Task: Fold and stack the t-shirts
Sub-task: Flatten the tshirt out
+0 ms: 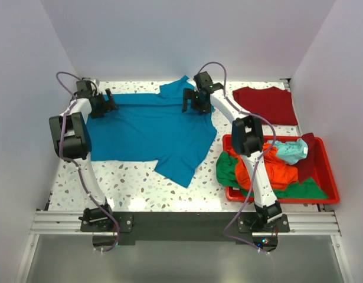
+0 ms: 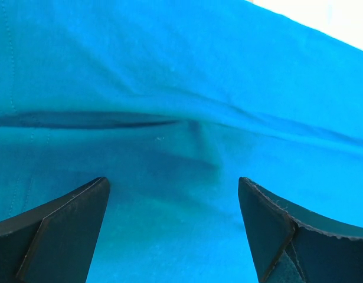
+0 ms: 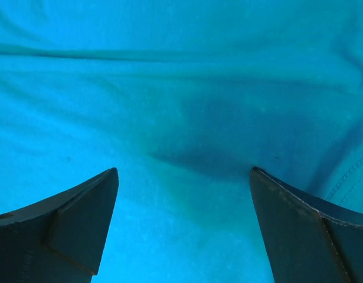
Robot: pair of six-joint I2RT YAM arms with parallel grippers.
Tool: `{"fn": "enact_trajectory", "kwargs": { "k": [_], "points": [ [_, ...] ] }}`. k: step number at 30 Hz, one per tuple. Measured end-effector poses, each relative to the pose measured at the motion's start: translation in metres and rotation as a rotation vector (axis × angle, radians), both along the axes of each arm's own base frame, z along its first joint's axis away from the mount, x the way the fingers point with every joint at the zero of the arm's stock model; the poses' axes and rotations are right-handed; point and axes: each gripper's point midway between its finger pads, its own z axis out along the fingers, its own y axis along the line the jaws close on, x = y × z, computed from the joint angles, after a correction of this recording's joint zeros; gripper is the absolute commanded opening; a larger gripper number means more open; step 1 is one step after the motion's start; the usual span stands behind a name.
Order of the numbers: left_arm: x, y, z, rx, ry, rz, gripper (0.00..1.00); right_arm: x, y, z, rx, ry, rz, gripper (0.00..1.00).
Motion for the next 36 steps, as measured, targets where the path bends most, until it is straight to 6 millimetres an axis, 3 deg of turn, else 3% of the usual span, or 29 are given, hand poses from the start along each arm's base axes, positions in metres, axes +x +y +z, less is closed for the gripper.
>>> {"fn": "enact_trajectory", "kwargs": {
  "k": [5,13,17,21,24,28,33,36],
  "points": [
    [0.013,-0.008,0.003,-0.022,-0.037,-0.045,0.95,0.019,-0.008,0.001,-0.013,-0.035,-0.017,0.98],
    [0.014,-0.027,0.015,0.023,-0.037,-0.098,0.93,0.022,-0.019,0.000,-0.060,-0.047,-0.014,0.96],
    [-0.005,-0.006,0.058,0.153,-0.065,-0.022,0.90,0.022,-0.021,0.000,-0.079,-0.055,-0.004,0.95],
    [-0.046,0.024,0.120,0.313,-0.138,0.106,0.87,0.018,-0.022,0.001,-0.096,-0.052,0.009,0.94],
    [-0.079,0.042,0.144,0.390,-0.167,0.193,0.83,0.005,-0.025,0.004,-0.126,-0.039,0.015,0.93],
    [-0.120,0.056,0.124,0.445,-0.093,0.254,0.73,-0.025,-0.024,0.025,-0.150,-0.034,0.039,0.92],
    [-0.165,0.070,0.065,0.415,0.067,0.295,0.59,-0.067,0.003,0.072,-0.122,-0.091,0.111,0.91],
    [-0.189,0.080,0.042,0.394,0.131,0.332,0.56,-0.091,0.018,0.096,-0.097,-0.122,0.151,0.91]
  ]
}}
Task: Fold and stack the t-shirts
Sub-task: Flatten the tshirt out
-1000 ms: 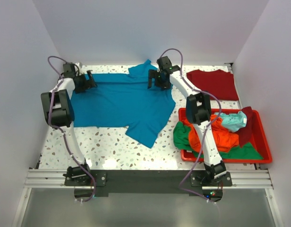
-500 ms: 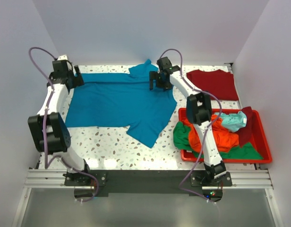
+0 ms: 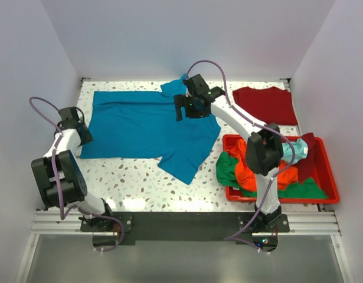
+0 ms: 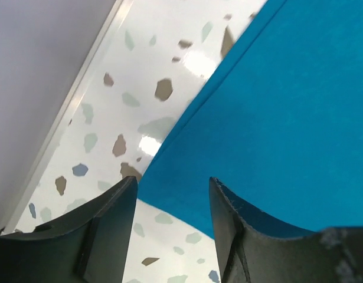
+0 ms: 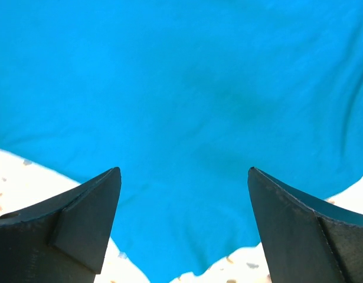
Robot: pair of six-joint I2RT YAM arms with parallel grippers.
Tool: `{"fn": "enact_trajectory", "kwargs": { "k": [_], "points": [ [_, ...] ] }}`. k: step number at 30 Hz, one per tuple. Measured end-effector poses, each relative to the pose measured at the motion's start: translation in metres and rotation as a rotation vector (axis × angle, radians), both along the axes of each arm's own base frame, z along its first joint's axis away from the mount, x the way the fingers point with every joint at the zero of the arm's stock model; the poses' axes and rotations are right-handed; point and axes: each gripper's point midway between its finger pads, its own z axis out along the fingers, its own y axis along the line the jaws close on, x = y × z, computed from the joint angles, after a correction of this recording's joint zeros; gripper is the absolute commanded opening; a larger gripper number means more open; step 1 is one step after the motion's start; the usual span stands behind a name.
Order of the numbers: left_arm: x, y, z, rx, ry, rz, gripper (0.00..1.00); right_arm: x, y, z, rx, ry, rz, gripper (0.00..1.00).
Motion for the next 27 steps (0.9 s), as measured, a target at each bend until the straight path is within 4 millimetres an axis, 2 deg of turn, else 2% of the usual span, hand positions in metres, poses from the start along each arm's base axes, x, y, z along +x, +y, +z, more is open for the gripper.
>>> {"fn": "enact_trajectory", "kwargs": {
  "k": [3,5,9,14,20,27],
  "points": [
    [-0.013,0.002,-0.014,-0.026,0.024,0.019,0.54,-0.020,0.006,0.012,0.013,-0.010,0.025,0.90],
    [-0.018,0.002,-0.021,-0.044,0.027,0.025,0.53,-0.031,0.004,0.014,0.011,-0.001,0.028,0.90],
    [-0.030,0.007,-0.032,-0.080,0.039,0.051,0.52,-0.051,-0.003,0.006,-0.005,0.031,0.031,0.90],
    [-0.036,0.019,-0.035,-0.094,0.023,0.095,0.51,-0.079,-0.018,-0.011,-0.034,0.089,0.021,0.89],
    [-0.036,0.021,-0.046,-0.122,0.030,0.105,0.41,-0.096,-0.028,-0.015,-0.040,0.114,0.005,0.89],
    [-0.042,0.018,-0.055,-0.145,0.048,0.108,0.38,-0.095,-0.029,-0.007,-0.030,0.095,-0.003,0.89]
  ]
}}
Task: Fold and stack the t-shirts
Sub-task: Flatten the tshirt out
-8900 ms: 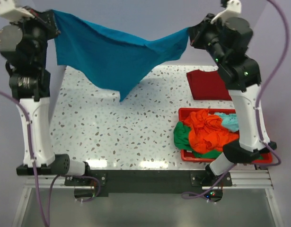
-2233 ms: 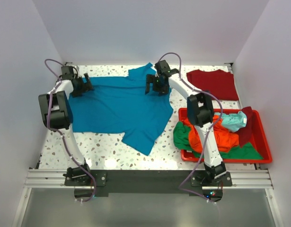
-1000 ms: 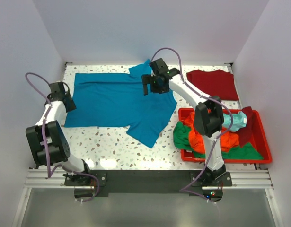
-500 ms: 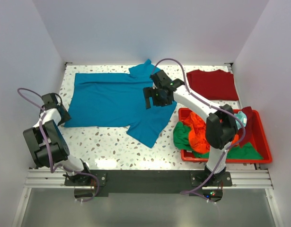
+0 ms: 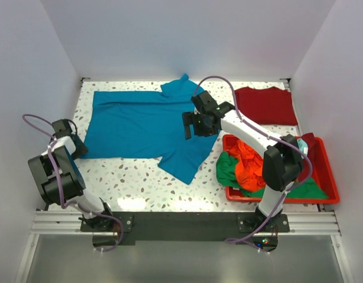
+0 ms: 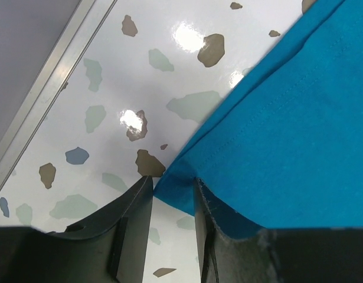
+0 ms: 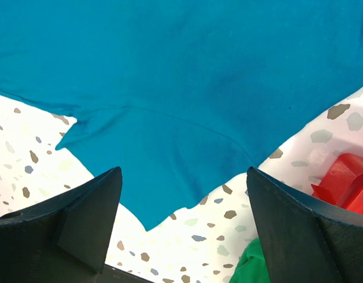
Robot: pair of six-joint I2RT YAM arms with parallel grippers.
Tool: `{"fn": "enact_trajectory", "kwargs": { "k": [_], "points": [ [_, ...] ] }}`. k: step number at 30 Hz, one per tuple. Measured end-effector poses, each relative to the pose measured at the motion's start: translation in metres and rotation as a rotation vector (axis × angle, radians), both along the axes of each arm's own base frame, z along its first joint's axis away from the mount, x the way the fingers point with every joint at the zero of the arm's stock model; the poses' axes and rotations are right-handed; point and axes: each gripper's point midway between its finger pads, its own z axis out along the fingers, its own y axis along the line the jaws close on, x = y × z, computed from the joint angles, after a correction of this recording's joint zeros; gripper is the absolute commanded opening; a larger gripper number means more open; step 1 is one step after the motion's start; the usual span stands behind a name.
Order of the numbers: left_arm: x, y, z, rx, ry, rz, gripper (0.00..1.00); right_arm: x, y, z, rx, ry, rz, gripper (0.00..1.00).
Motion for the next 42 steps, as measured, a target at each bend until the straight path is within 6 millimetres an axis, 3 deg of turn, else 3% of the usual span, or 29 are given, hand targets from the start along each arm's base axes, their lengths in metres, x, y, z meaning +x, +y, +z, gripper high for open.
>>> {"fn": "enact_trajectory", "kwargs": {
  "k": [5,8,13,20,23,29,33,42],
  "points": [
    [0.000,0.000,-0.004,-0.005,0.008,0.000,0.37,0.000,0.000,-0.001,-0.001,0.001,0.000,0.89],
    [0.001,0.001,-0.006,-0.008,0.003,0.002,0.27,-0.002,-0.001,-0.003,-0.003,0.007,-0.002,0.89],
    [0.005,0.001,-0.006,-0.011,-0.011,-0.001,0.24,-0.006,-0.005,-0.012,-0.017,0.026,-0.003,0.89],
    [0.008,0.001,-0.006,-0.018,-0.023,-0.008,0.09,-0.015,-0.008,-0.021,-0.044,0.040,0.002,0.86],
    [0.009,0.000,-0.006,-0.022,-0.026,-0.010,0.00,-0.034,-0.004,-0.029,-0.062,0.058,0.036,0.81],
    [0.010,0.000,-0.006,-0.023,-0.027,-0.012,0.00,-0.097,0.018,-0.057,-0.112,0.133,0.149,0.67],
    [0.011,0.000,-0.006,-0.024,-0.027,-0.012,0.00,-0.132,0.020,-0.076,-0.149,0.187,0.180,0.61],
    [0.013,0.001,-0.006,-0.029,-0.034,-0.015,0.00,-0.145,0.016,-0.092,-0.155,0.217,0.133,0.52]
  ]
}}
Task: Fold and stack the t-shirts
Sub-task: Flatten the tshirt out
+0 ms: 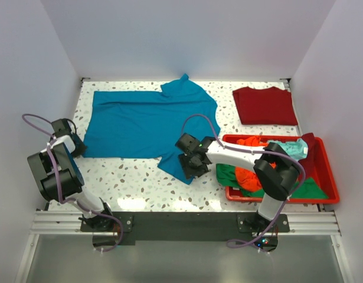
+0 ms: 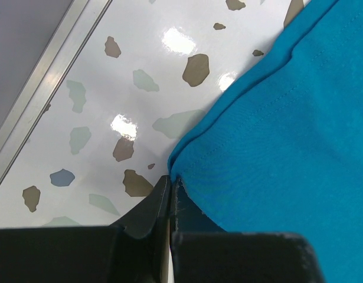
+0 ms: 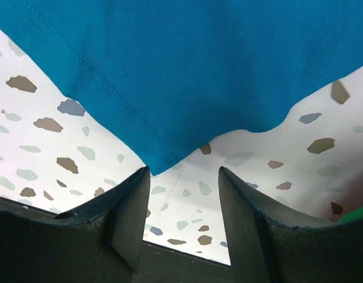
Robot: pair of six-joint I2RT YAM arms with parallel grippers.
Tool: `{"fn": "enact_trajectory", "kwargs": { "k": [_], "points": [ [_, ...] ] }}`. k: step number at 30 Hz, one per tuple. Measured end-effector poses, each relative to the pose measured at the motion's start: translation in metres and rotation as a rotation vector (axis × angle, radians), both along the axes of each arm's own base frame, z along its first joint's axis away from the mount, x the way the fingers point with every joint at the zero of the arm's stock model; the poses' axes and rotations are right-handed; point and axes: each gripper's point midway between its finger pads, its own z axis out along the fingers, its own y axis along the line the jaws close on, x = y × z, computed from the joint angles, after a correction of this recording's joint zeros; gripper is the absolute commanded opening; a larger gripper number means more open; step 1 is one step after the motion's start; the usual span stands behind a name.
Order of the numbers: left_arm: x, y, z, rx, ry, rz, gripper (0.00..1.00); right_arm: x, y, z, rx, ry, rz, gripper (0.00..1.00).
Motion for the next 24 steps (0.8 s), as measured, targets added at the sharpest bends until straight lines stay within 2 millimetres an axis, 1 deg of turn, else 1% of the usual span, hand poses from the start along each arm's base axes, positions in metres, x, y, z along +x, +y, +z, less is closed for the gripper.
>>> {"fn": "enact_trajectory", "kwargs": {
  "k": [7,10,15,16,19,20,22,23,24],
  "points": [
    [0.000,0.000,0.000,-0.003,-0.004,0.000,0.00,-0.014,0.010,-0.005,0.015,0.007,0.017,0.49],
    [0.001,0.000,0.000,-0.003,-0.004,0.000,0.00,-0.015,0.011,-0.008,0.024,0.006,0.014,0.46],
    [0.002,0.001,0.000,-0.003,-0.007,0.000,0.00,-0.016,0.010,-0.019,0.011,0.019,0.007,0.39],
    [0.002,0.001,0.000,-0.002,-0.007,0.000,0.00,-0.016,0.011,-0.019,0.016,0.017,0.007,0.38],
    [0.003,0.001,0.000,-0.003,-0.008,-0.001,0.00,-0.015,0.012,-0.019,0.016,0.016,0.008,0.29],
    [0.003,0.001,0.000,-0.003,-0.008,-0.001,0.00,-0.015,0.012,-0.019,0.017,0.016,0.008,0.22],
    [0.003,0.001,0.000,-0.004,-0.009,-0.002,0.00,-0.015,0.013,-0.020,0.019,0.016,0.012,0.12],
    [0.003,0.001,0.000,-0.004,-0.010,-0.002,0.00,-0.015,0.013,-0.020,0.022,0.018,0.013,0.03],
    [0.003,0.001,0.000,-0.003,-0.010,-0.001,0.00,-0.015,0.014,-0.020,0.025,0.019,0.016,0.00]
  ]
}}
